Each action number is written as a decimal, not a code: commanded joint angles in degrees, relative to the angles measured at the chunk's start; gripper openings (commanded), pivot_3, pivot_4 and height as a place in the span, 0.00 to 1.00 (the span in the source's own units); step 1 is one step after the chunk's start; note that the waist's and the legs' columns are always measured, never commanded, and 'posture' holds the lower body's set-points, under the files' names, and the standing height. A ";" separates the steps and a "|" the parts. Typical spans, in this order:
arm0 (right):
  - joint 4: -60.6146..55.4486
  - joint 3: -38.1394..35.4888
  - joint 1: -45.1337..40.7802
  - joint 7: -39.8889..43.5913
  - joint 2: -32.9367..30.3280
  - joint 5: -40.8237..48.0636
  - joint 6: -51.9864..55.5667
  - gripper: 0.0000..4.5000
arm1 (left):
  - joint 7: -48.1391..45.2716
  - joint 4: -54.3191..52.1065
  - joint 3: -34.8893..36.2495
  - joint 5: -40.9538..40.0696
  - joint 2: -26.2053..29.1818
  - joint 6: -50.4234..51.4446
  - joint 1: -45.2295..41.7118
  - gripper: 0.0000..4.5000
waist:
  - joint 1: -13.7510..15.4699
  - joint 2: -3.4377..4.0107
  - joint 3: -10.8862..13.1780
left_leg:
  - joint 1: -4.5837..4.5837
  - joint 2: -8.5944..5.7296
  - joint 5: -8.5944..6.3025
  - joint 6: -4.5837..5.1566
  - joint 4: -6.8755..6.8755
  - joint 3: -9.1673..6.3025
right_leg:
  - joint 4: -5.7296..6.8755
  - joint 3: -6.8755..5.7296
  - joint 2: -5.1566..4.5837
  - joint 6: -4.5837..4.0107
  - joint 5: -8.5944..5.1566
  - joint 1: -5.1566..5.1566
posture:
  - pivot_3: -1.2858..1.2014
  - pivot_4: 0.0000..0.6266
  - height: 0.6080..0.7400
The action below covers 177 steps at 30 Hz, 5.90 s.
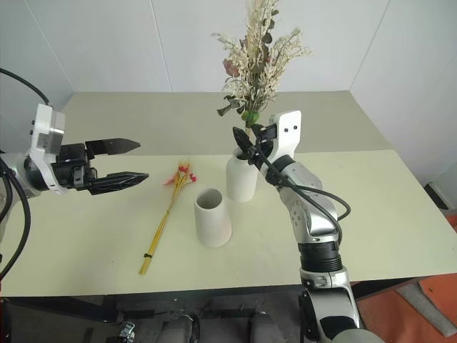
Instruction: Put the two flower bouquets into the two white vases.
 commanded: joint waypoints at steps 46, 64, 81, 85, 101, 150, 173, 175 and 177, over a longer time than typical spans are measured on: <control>17.33 -12.00 -14.04 25.22 -7.70 22.26 16.12 1.00 | 1.02 -2.54 2.43 -1.35 1.13 -0.17 0.44 1.00 | 0.09 -0.01 0.01 | 0.00 0.00 0.00 0.00 -0.01 0.00 | -0.03 -0.01 0.00 0.00 0.00 0.02 | 0.52 0.24 1.00; 0.84 -6.83 1.59 25.75 -21.77 13.08 13.70 1.00 | 8.32 -4.68 0.62 1.85 3.04 5.73 3.90 1.00 | 0.34 -0.03 0.02 | -0.02 -0.01 0.00 0.00 -0.01 0.00 | -0.07 -0.01 -0.01 0.10 -0.07 0.02 | 0.52 0.24 1.00; -10.00 -10.18 4.68 48.11 -40.65 19.06 10.06 1.00 | 26.73 6.76 -31.62 15.52 -6.73 36.83 -15.27 1.00 | 0.48 -0.09 0.06 | 0.03 -0.05 0.00 0.00 0.05 -0.02 | -0.07 0.01 0.01 0.42 -0.25 0.11 | 0.52 0.24 1.00; -10.37 -10.93 5.59 52.35 -42.75 19.99 8.30 1.00 | 29.69 12.46 -36.18 20.24 -11.92 36.39 -17.45 0.91 | 0.87 -0.10 0.07 | 0.02 -0.07 0.00 0.00 0.08 -0.04 | -0.06 0.00 0.00 0.42 -0.25 0.11 | 0.52 0.24 1.00; -8.70 -11.08 7.05 54.87 -45.39 19.04 6.28 1.00 | 32.96 10.77 -27.51 25.22 -10.21 34.35 -16.81 0.00 | 1.21 -0.13 0.08 | 0.18 -0.08 0.00 0.00 0.08 -0.03 | -0.02 0.07 -0.01 0.42 -0.25 0.20 | 0.52 0.24 1.00; -11.66 -17.44 20.16 55.28 -48.88 21.43 5.13 1.00 | 18.28 -1.25 -7.76 -10.97 -33.09 4.51 -12.74 0.00 | 1.71 -0.17 0.10 | 0.26 -0.12 0.00 0.00 0.25 -0.02 | -0.02 0.09 -0.03 0.45 -0.21 0.40 | 0.52 0.24 1.00; -10.13 -17.05 20.49 55.31 -49.03 20.71 3.83 1.00 | 4.89 -6.88 3.05 -10.69 -6.42 4.15 8.88 0.99 | 1.84 -0.16 0.10 | 0.30 -0.08 -0.01 -0.01 0.20 0.05 | -0.05 0.12 -0.04 0.39 -0.25 0.34 | 0.52 0.24 1.00; -9.36 -16.64 20.20 55.03 -48.59 20.28 3.54 1.00 | 2.56 -4.91 4.38 -9.05 -3.69 2.48 9.56 0.99 | 1.98 -0.16 0.10 | 0.28 -0.07 -0.01 -0.01 0.21 0.05 | -0.07 0.08 -0.05 0.38 -0.26 0.34 | 0.52 0.24 1.00; -8.85 -16.47 20.10 54.48 -48.07 20.00 3.38 1.00 | -0.61 -3.31 5.50 -8.14 -1.09 1.09 10.47 0.99 | 1.84 -0.16 0.10 | 0.28 -0.06 -0.01 -0.01 0.19 0.05 | -0.10 0.08 -0.05 0.33 -0.29 0.34 | 0.52 0.24 1.00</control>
